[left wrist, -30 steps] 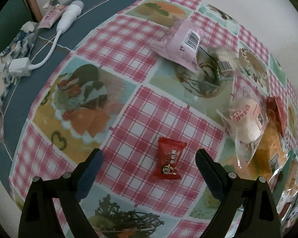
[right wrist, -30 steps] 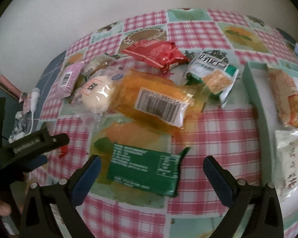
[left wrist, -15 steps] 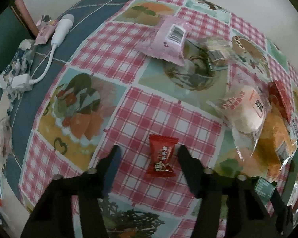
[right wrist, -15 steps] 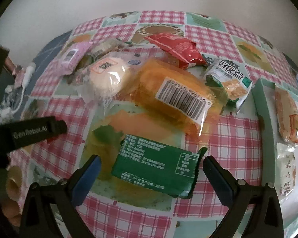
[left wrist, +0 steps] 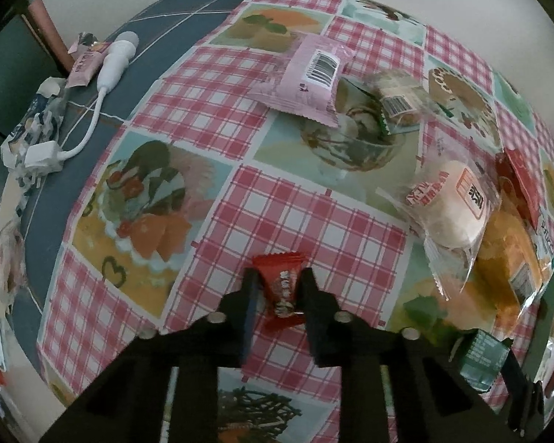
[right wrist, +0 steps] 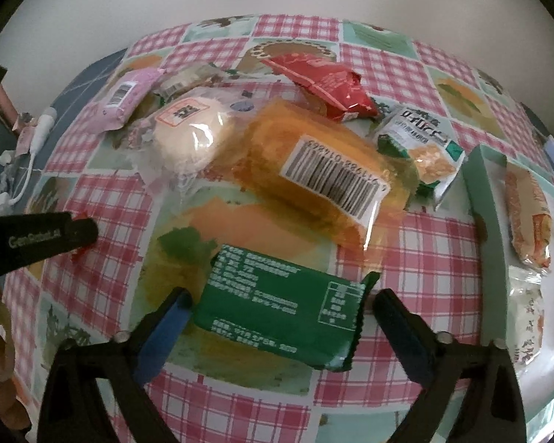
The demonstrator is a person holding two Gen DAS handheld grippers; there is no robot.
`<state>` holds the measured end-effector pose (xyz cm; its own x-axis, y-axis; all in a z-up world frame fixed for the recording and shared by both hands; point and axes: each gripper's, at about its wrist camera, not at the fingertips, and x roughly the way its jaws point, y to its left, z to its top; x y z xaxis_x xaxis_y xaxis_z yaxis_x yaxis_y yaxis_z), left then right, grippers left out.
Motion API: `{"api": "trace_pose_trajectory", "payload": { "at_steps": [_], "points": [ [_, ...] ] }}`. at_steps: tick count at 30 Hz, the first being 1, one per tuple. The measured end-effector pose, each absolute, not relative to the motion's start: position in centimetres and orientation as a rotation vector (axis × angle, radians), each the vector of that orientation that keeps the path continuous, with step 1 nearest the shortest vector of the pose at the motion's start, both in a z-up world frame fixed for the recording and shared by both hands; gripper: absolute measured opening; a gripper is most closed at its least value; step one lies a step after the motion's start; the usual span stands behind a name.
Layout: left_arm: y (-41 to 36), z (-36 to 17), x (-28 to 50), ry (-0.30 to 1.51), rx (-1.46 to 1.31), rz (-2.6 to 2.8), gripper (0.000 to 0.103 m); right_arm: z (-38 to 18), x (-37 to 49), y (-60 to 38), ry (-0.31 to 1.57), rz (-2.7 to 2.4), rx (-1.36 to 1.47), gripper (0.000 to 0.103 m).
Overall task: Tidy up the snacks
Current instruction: 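Grasp the red candy with left gripper while right gripper grasps green biscuit pack, then carry the red candy and green pack over the tray and release them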
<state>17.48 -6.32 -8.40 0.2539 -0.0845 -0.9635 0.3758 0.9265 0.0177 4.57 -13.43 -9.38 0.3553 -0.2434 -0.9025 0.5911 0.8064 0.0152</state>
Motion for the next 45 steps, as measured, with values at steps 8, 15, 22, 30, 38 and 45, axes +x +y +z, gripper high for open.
{"api": "trace_pose_trajectory", "payload": {
  "at_steps": [8, 15, 22, 30, 38, 45],
  "points": [
    [-5.8, -8.4, 17.6, 1.287, 0.252, -0.297, 0.018, -8.9, 4.4, -14.0, 1.070, -0.535, 0.367, 0.079],
    [-3.4, -6.7, 17.9, 1.264, 0.249, -0.306, 0.018, -8.2, 4.2, -14.1, 1.058, -0.538, 0.371, 0.079],
    [-2.8, -3.6, 17.5, 1.198, 0.240, -0.308, 0.018, -6.3, 3.5, -14.0, 1.017, -0.542, 0.365, 0.078],
    [-2.4, -0.5, 16.5, 1.117, 0.223, -0.322, 0.018, -3.4, 2.4, -14.3, 0.939, -0.550, 0.366, 0.078],
    [-2.5, 0.7, 15.9, 1.098, 0.205, -0.338, 0.018, -1.8, 1.4, -14.9, 0.912, -0.561, 0.364, 0.078],
    [-2.8, 1.1, 15.3, 1.099, 0.193, -0.342, 0.018, -1.4, 0.3, -16.3, 0.901, -0.586, 0.390, 0.078]
  ]
}}
